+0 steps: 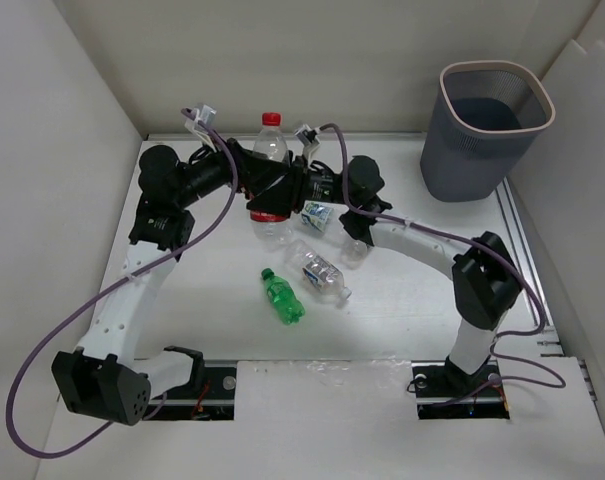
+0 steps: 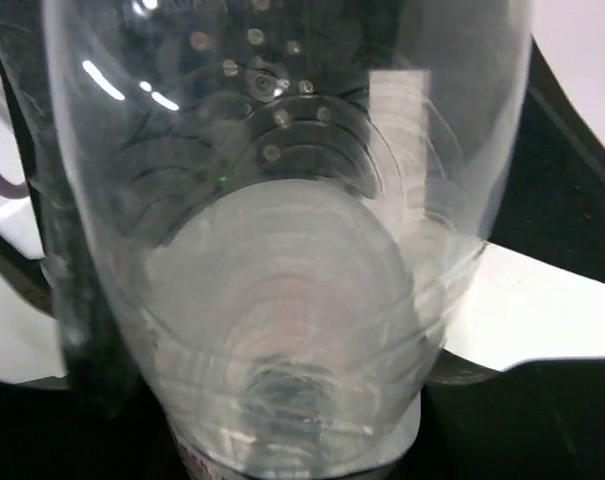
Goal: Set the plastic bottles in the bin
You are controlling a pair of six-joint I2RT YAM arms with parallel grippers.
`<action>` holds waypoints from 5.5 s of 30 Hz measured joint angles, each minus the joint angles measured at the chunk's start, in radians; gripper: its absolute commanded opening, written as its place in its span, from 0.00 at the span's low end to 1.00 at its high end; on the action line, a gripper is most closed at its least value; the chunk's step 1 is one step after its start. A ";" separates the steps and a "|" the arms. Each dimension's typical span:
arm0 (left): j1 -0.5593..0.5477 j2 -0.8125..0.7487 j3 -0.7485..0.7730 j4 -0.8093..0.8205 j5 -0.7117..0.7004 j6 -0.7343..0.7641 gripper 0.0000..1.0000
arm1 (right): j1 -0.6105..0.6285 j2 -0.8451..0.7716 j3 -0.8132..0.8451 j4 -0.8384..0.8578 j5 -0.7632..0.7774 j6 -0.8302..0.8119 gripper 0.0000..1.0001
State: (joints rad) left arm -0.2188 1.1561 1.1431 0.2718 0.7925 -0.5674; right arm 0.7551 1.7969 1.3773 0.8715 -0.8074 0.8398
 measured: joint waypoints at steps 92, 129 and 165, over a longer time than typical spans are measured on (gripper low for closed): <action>-0.045 0.924 0.395 -0.568 -0.858 -0.259 0.00 | -0.665 -0.573 -0.085 -1.163 0.640 -0.354 1.00; -0.263 0.340 0.377 -0.135 -0.294 0.053 0.00 | -0.064 -0.551 -0.152 -0.848 0.470 -0.427 1.00; -0.256 0.264 0.358 -0.214 -0.548 -0.084 1.00 | -0.624 -0.248 0.208 -0.984 0.570 -0.442 0.00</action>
State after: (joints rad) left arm -0.4744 1.4204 1.5009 0.0578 0.2447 -0.6514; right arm 0.1310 1.5490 1.5848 -0.1123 -0.2379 0.3981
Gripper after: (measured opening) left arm 0.997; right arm 0.537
